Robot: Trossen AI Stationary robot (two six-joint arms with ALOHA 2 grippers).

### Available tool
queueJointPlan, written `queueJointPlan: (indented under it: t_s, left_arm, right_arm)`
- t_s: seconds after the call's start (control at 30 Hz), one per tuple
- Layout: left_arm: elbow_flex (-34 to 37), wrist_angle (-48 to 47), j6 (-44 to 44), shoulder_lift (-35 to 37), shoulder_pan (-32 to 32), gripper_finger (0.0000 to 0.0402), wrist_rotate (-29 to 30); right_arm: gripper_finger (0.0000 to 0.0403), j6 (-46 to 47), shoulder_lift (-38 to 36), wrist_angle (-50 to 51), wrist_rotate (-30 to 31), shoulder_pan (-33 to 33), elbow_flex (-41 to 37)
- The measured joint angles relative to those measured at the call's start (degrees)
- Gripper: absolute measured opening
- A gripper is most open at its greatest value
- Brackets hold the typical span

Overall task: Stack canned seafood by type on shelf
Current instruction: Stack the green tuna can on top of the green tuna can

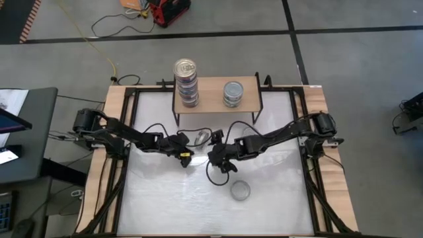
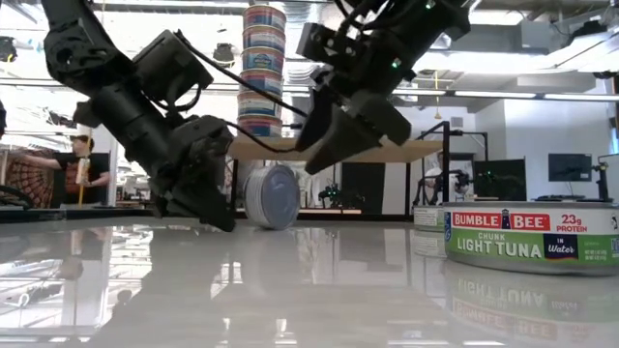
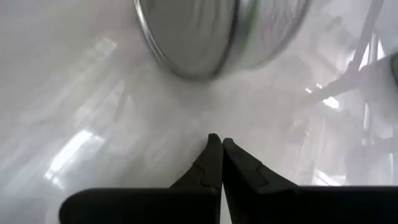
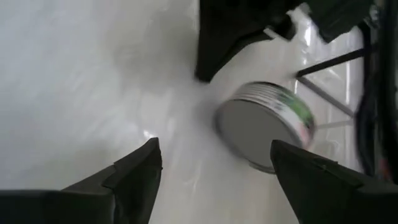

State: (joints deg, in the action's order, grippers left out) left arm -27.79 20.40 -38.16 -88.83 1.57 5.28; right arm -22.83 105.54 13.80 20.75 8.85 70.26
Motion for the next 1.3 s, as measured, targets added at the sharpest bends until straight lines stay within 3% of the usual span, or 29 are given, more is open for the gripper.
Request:
queueJointPlan:
  t_s: [0.1,0.2,0.4,0.57,0.77,1.0,1.1,1.2,1.3]
  left_arm:
    - [0.1,0.0,0.1,2.1,1.1,0.0007,0.6]
    - [-0.8,2.3,3.1,4.2,3.5,0.0039,3.9]
    - [-6.4,-1.8,12.1,5.0,9.4,0.0153,16.7]
    - [-9.1,-3.3,10.9,2.4,9.2,0.0252,28.8]
    - [-9.3,4.7,5.7,-5.2,5.3,0.0322,29.4]
    - [-12.7,7.8,4.6,-13.3,3.7,0.0331,38.2]
    - [-16.0,7.7,7.1,-16.9,3.2,0.0325,38.5]
    - [-18.7,7.4,9.0,-19.8,3.3,0.0296,38.7]
    - [-19.7,6.7,9.4,-21.2,4.1,0.0241,38.9]
  right_arm:
    - [0.0329,2.3,0.0,3.7,0.1,-0.3,0.0]
    - [0.0329,5.1,0.0,8.9,0.9,-0.3,0.0]
    - [0.0329,12.4,-3.6,15.8,1.7,-0.9,-0.2]
    - [0.0329,13.6,-7.7,15.5,1.9,1.2,-1.2]
    - [0.0329,13.8,-9.7,14.6,1.9,4.5,-1.2]
    - [0.0329,15.2,-9.7,14.7,1.9,7.3,-1.2]
    - [0.0329,15.4,-9.7,14.6,1.9,7.6,-1.2]
    - [0.0329,16.7,-9.7,15.2,2.0,7.6,-1.2]
    - [0.0329,19.0,-10.4,19.3,2.0,7.7,-1.2]
